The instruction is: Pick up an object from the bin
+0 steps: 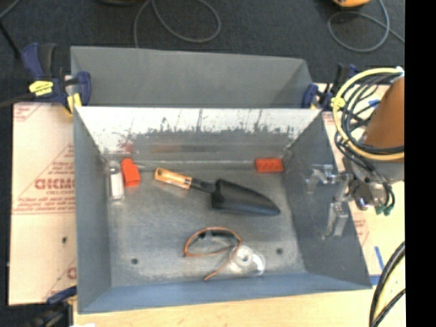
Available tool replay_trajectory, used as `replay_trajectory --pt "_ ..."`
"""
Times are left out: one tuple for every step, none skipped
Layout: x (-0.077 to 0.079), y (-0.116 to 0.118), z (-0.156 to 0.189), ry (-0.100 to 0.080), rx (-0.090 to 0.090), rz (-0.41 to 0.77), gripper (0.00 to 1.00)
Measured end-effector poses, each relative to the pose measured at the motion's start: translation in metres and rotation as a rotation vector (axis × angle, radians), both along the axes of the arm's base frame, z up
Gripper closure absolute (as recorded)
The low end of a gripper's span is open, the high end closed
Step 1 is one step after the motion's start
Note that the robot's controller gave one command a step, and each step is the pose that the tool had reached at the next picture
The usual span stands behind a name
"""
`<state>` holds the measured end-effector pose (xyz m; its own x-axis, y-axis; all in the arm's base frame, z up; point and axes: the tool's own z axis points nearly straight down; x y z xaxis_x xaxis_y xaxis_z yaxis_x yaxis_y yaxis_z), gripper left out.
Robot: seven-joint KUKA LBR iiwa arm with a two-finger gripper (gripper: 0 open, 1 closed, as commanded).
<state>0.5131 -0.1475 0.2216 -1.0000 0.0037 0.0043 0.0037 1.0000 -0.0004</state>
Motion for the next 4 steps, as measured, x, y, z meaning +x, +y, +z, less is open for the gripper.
replay_trajectory --pt "0.002 0.001 0.004 -0.008 -0.002 0.004 0.00" --pt "0.033 0.011 -0.031 -0.014 -0.005 0.054 0.00" --pt "0.025 0.057 -0.060 -0.008 -0.002 0.081 0.00" --pt "0.024 0.089 -0.092 -0.017 -0.001 0.078 0.00"
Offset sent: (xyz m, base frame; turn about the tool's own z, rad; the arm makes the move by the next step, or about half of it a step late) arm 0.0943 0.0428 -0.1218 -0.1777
